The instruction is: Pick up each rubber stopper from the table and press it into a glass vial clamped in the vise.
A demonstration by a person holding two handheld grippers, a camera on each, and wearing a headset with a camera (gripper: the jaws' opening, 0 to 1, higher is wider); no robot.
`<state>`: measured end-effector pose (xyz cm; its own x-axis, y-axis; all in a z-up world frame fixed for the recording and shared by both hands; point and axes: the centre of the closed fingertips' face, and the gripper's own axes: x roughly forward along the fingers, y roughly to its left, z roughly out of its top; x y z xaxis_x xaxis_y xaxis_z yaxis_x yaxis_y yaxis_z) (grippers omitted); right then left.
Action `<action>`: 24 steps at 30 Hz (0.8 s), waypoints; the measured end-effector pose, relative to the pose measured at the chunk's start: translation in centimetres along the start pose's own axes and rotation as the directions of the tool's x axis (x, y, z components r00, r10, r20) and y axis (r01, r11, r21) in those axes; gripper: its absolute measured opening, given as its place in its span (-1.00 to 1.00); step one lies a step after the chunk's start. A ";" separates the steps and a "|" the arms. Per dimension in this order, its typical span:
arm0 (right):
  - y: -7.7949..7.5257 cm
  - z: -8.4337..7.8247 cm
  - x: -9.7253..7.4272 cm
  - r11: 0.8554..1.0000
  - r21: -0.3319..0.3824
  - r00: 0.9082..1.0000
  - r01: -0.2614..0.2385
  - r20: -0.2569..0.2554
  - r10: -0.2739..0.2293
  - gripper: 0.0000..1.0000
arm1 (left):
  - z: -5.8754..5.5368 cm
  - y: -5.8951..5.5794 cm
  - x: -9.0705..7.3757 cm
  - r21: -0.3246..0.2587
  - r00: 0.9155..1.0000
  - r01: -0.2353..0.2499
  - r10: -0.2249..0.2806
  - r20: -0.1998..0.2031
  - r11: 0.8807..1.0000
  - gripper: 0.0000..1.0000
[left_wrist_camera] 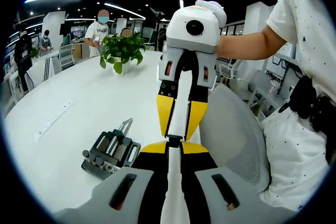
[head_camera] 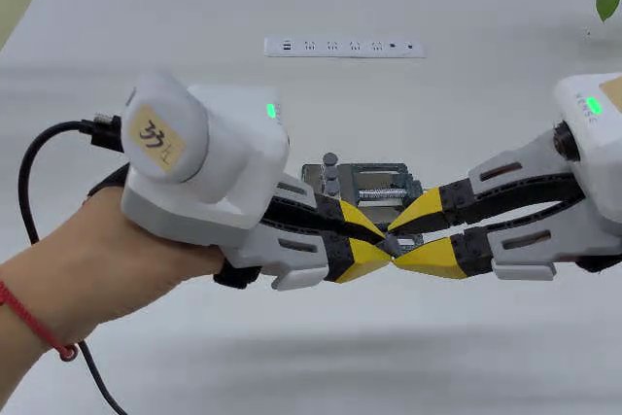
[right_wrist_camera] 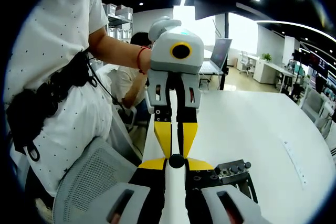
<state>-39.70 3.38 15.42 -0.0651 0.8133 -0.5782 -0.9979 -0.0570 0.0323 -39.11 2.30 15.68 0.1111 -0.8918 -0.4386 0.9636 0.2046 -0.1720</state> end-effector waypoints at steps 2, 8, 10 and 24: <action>0.1 0.1 0.0 1.000 0.002 1.000 -0.005 0.001 0.005 -0.86 | -0.1 -0.1 0.0 0.005 1.000 0.005 -0.005 -0.001 1.000 -0.92; 0.1 0.3 -0.1 1.000 -0.001 1.000 -0.006 0.006 0.006 -0.87 | 0.0 0.0 -0.2 0.003 1.000 0.013 -0.013 0.006 1.000 -0.92; 0.2 0.4 -0.1 1.000 -0.007 1.000 -0.008 0.008 0.008 -0.88 | 0.0 -0.1 -0.2 0.007 1.000 0.019 -0.019 0.008 1.000 -0.92; -0.1 0.7 -0.2 1.000 -0.004 1.000 0.008 0.012 -0.008 -0.90 | 0.3 0.1 -0.4 -0.004 1.000 0.012 -0.012 0.023 1.000 -0.92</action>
<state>-39.63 3.61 16.08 -0.0576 0.8207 -0.5684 -0.9983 -0.0530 0.0245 -38.95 2.59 16.12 0.1053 -0.9033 -0.4159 0.9638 0.1957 -0.1810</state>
